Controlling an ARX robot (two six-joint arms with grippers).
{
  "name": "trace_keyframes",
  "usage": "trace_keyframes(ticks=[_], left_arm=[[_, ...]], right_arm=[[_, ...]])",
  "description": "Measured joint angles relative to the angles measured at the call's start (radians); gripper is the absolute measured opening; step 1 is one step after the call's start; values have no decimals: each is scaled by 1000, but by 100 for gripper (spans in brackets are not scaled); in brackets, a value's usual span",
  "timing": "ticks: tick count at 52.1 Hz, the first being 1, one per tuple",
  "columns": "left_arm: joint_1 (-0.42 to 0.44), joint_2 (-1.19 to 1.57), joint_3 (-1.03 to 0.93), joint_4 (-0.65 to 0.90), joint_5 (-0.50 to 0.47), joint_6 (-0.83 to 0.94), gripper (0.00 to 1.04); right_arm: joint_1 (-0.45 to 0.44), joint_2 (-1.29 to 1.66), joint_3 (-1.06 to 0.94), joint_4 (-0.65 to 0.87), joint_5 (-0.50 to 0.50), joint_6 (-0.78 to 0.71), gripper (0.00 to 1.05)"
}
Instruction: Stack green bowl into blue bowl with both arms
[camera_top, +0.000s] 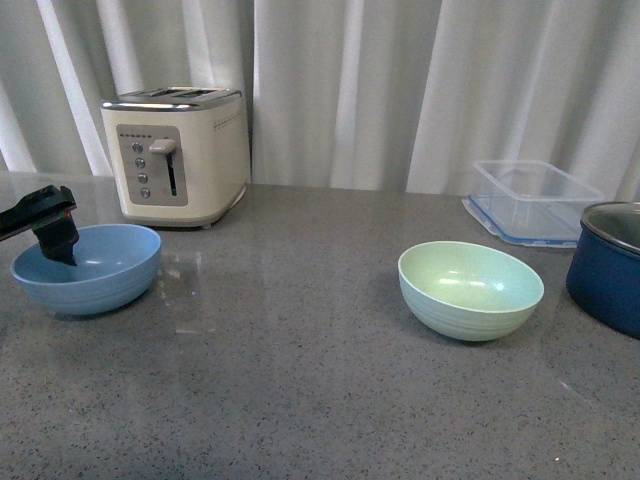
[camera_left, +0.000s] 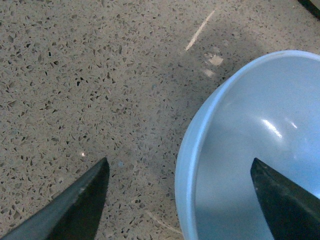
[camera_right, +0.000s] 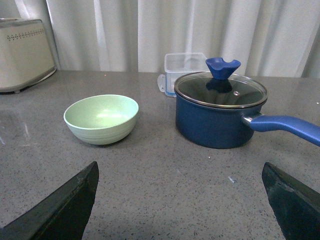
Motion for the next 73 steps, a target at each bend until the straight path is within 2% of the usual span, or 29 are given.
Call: trace_keyframes(ticks=[9, 22, 24, 38, 55, 64, 73], left_arm=[[-2, 9, 6, -4, -2, 2, 61], [-3, 15, 28, -15, 5, 2, 8], [-3, 14, 28, -18, 12, 4, 3], [-45, -65, 27, -35, 47, -6, 4], [-261, -72, 92, -55, 24, -12, 4], [-340, -10, 133, -65, 0, -14, 4], [-377, 40, 145, -75, -21, -14, 4]], right_arm=[[0, 0, 0, 0, 0, 0, 95], [0, 0, 0, 0, 0, 0, 95], [0, 0, 0, 0, 0, 0, 95], [0, 0, 0, 0, 0, 0, 95], [0, 0, 0, 0, 0, 0, 95], [0, 0, 0, 0, 0, 0, 95], [0, 0, 0, 0, 0, 0, 95]])
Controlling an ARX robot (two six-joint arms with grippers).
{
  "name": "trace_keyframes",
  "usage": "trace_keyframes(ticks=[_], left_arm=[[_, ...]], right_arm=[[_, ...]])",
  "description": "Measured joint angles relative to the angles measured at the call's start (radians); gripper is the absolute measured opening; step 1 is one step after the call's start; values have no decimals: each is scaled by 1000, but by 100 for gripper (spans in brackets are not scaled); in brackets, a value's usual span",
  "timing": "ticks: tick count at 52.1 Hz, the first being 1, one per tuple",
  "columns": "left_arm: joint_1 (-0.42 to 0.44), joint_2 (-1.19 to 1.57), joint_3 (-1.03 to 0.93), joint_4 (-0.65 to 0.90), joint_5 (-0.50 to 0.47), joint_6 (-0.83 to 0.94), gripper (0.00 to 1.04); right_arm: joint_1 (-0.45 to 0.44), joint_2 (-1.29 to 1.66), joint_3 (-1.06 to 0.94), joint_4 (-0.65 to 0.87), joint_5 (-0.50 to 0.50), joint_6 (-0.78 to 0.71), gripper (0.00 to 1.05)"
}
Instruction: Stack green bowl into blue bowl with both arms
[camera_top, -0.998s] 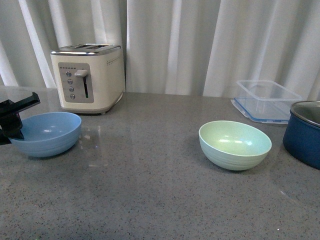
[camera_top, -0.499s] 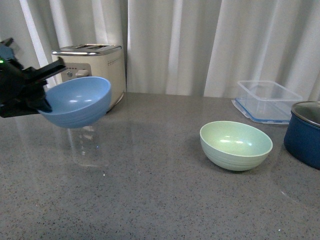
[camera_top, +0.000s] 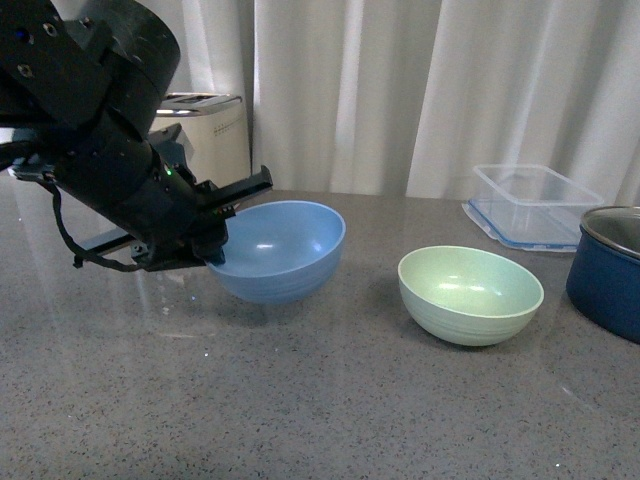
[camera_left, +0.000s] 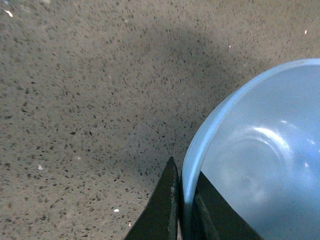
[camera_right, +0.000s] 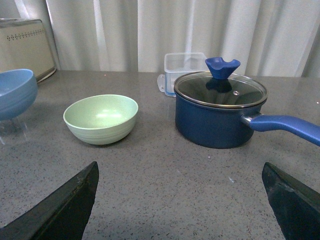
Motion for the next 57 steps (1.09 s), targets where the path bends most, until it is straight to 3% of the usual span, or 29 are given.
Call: trace_keyframes(ticks=[28, 44, 52, 57], left_arm=[[-74, 81, 42, -21, -43, -3, 4], [-74, 59, 30, 9, -26, 21, 57], [-70, -104, -107, 232, -38, 113, 84], [-61, -261, -236, 456, -74, 182, 99]], right_arm=[[0, 0, 0, 0, 0, 0, 95], [0, 0, 0, 0, 0, 0, 95], [0, 0, 0, 0, 0, 0, 95], [0, 0, 0, 0, 0, 0, 95]])
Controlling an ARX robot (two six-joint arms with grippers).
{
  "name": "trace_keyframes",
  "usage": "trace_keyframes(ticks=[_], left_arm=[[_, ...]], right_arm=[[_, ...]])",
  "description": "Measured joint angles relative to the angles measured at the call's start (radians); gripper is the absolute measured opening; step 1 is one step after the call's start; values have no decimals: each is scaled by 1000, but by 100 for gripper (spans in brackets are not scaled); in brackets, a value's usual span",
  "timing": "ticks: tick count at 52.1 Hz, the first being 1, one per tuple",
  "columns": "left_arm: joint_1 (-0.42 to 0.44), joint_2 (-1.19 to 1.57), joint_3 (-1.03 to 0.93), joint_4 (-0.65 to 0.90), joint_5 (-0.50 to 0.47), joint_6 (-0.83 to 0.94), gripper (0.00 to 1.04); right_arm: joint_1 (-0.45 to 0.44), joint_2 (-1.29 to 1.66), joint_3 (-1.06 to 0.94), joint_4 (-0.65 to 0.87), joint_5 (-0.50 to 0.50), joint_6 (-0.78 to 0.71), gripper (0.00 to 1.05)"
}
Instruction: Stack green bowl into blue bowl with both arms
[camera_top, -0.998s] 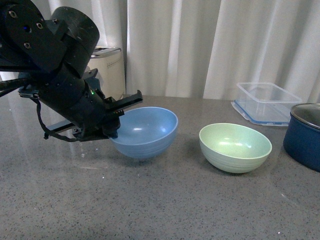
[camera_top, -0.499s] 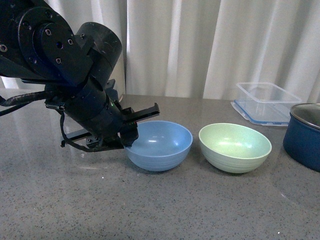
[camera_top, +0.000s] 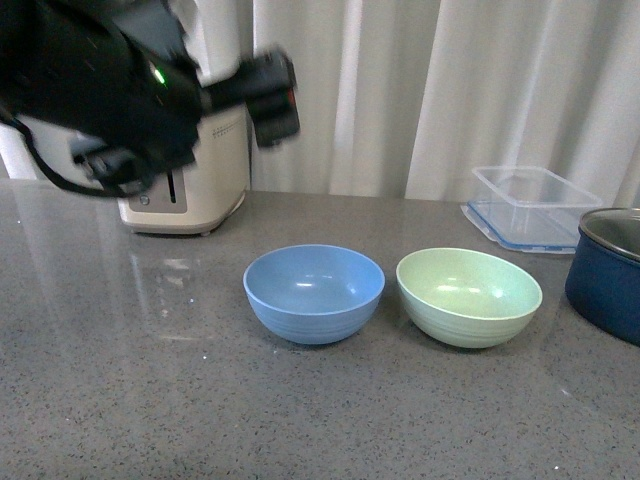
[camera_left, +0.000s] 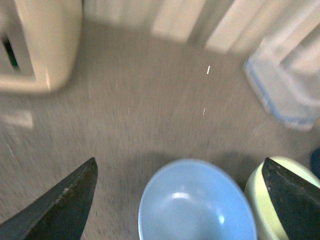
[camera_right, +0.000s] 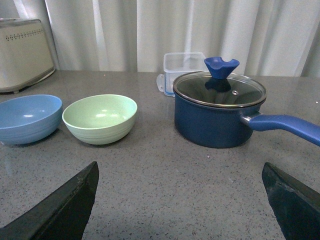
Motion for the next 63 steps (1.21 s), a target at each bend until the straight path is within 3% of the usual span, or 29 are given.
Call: trace_keyframes(ticks=[2, 6, 9, 19, 31, 55, 57, 63], left_arm=[[2, -43, -34, 65, -7, 15, 99], [7, -126, -104, 193, -135, 106, 88], [21, -178, -179, 257, -175, 164, 79], [92, -293, -514, 385, -127, 243, 44], [149, -454, -734, 469, -69, 257, 4], [220, -681, -981, 476, 0, 261, 4], [254, -708, -999, 466, 59, 261, 4], [290, -776, -1039, 437, 68, 261, 4]], right_arm=[[0, 0, 0, 0, 0, 0, 95], [0, 0, 0, 0, 0, 0, 95], [0, 0, 0, 0, -1, 0, 95], [0, 0, 0, 0, 0, 0, 95], [0, 0, 0, 0, 0, 0, 95], [0, 0, 0, 0, 0, 0, 95], [0, 0, 0, 0, 0, 0, 95], [0, 0, 0, 0, 0, 0, 95]])
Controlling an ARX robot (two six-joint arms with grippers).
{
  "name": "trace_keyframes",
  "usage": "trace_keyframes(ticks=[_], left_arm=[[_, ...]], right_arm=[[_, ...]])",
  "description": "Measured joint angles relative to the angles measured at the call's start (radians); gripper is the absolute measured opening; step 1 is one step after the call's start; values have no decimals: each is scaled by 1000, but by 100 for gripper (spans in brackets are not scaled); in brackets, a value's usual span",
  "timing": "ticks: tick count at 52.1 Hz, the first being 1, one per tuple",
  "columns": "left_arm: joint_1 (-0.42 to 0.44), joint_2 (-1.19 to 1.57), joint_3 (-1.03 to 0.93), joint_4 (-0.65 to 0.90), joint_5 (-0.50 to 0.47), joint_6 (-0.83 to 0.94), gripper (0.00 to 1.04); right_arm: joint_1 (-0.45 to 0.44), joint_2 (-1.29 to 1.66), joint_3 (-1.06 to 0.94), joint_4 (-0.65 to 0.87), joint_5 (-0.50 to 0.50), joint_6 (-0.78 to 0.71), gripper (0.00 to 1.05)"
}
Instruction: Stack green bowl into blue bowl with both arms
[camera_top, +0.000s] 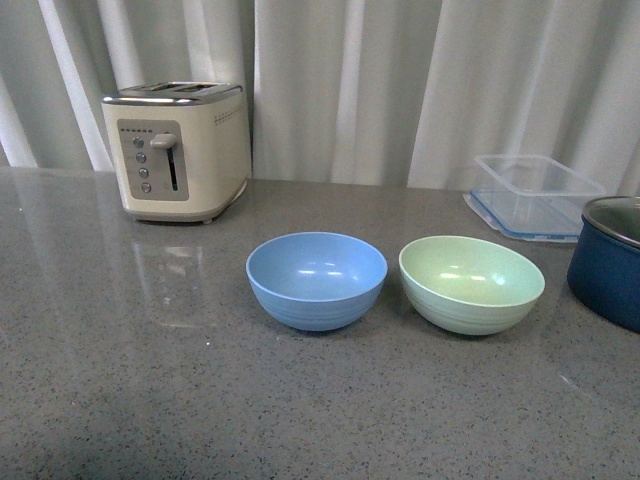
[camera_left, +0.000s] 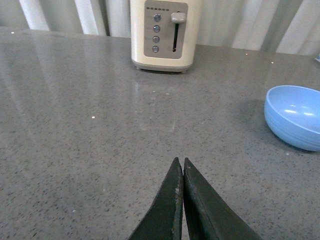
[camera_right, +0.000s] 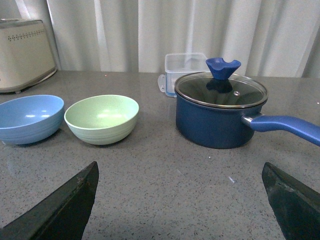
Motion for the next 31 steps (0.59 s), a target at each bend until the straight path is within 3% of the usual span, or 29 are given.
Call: trace_keyframes(ticks=[31], left_arm=[[3, -301, -108, -171, 6, 0, 4]], right_arm=[[0, 0, 0, 0, 0, 0, 95]])
